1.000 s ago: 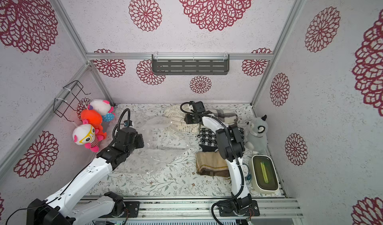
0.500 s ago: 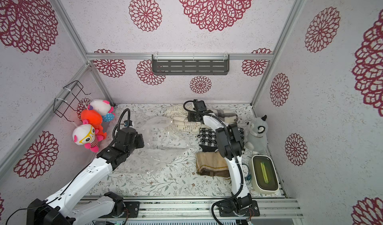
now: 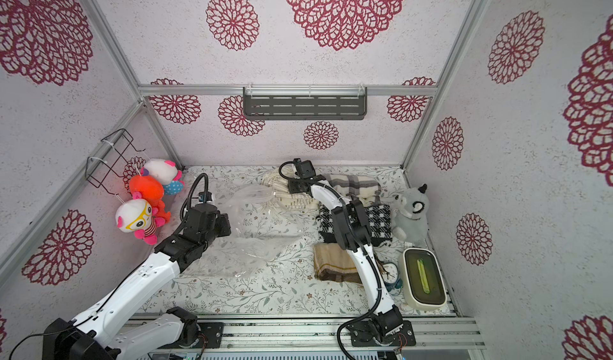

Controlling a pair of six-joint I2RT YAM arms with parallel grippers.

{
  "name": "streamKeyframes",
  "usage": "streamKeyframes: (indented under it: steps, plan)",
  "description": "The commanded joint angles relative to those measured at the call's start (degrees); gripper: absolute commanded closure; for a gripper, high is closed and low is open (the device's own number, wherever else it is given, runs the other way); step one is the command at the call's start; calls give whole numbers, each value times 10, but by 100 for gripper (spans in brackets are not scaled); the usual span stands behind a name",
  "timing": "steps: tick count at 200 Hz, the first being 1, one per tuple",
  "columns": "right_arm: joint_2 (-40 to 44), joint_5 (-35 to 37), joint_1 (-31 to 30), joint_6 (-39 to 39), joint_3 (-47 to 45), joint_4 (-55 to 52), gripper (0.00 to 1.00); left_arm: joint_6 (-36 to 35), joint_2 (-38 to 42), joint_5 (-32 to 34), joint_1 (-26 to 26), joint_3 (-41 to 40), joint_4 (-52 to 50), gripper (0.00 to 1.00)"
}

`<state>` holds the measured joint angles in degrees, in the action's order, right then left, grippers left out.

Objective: Take the scarf out of the vacuum bag
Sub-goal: Adjust the scarf at the center of the board.

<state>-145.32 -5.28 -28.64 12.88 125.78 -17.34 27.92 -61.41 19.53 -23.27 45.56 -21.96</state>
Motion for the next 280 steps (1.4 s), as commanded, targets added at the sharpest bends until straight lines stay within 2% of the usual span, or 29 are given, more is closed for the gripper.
streamKeyframes:
  steps: [1, 74, 140, 179, 217, 247, 280]
  plan:
    - [-2, -54, -25, -10, -9, -31, 48, 4, 17, -8, -4, -12, 12, 100]
    - [130, 31, 6, -24, -74, -47, 47, 8, 22, -18, -11, -12, 15, 100]
    - [192, 18, 67, -7, -225, 18, 47, 9, 37, -17, -13, -16, 9, 100]
    - [260, -42, 52, -39, -260, 59, 48, 9, 35, -14, -17, -11, 9, 100]
    - [354, -4, 54, -22, -324, 83, 47, 9, 33, -10, -21, -8, 9, 100]
    - [356, 16, 113, -11, -328, 71, 52, 9, 33, -14, -29, -9, 15, 100]
    - [334, 47, 146, -17, -337, 69, 58, 8, 26, -11, -36, -7, 21, 100]
